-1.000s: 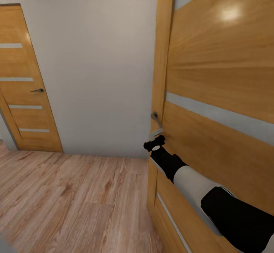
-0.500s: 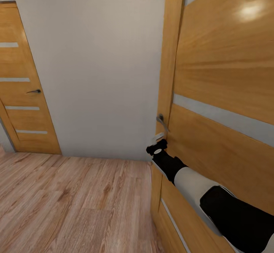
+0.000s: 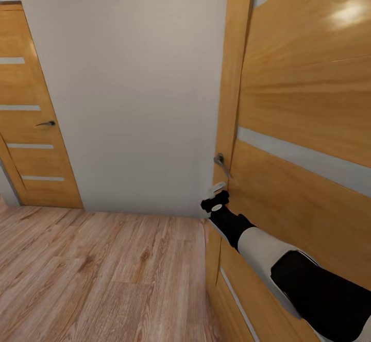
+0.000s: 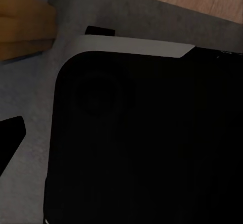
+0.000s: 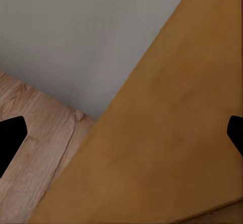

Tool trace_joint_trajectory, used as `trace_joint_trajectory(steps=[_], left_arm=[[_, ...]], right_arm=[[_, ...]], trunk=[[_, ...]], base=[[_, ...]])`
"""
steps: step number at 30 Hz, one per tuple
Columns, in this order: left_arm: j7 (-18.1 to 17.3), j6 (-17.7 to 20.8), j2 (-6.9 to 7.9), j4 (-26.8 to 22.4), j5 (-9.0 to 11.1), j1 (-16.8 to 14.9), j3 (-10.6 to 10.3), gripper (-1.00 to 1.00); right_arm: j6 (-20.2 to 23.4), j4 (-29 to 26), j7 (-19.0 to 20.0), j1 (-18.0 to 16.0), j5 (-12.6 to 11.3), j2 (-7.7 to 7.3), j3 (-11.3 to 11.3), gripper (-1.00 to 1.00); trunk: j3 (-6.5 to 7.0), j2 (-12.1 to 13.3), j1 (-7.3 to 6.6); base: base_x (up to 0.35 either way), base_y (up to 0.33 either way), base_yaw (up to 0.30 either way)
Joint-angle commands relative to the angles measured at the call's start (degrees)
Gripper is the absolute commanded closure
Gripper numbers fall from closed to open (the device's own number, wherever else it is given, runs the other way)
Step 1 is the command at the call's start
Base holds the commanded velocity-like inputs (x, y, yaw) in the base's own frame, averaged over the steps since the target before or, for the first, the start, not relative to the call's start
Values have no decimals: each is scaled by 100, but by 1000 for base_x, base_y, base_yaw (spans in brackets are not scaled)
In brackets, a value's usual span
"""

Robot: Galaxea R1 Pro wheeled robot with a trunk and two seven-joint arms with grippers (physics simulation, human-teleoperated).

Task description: Move the two storage containers from the living room to the garage. In the garage, place one container on the floor and stack the other container on top of it (either order is fine).

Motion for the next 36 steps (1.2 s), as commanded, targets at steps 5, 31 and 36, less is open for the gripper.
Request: trace_joint_trajectory(steps=[5,31,36], left_arm=[[3,-10,-1,-4,41,0,4,-100],[2,-10,-1,-4,36,0,4,-100],[2,-10,-1,-4,36,0,4,-100]], right_arm=[[41,-1,-71,-4,-30,-297,-12,-100],[134,-19,-170,-11,-35,-1430,-566,-100],[137,-30,-163,-11,-39,-1716,-598,-100]], trunk=[[-6,-3,0],[-6,-3,0],[-6,-3,0]], base=[[0,0,0],[0,0,0],[0,0,0]])
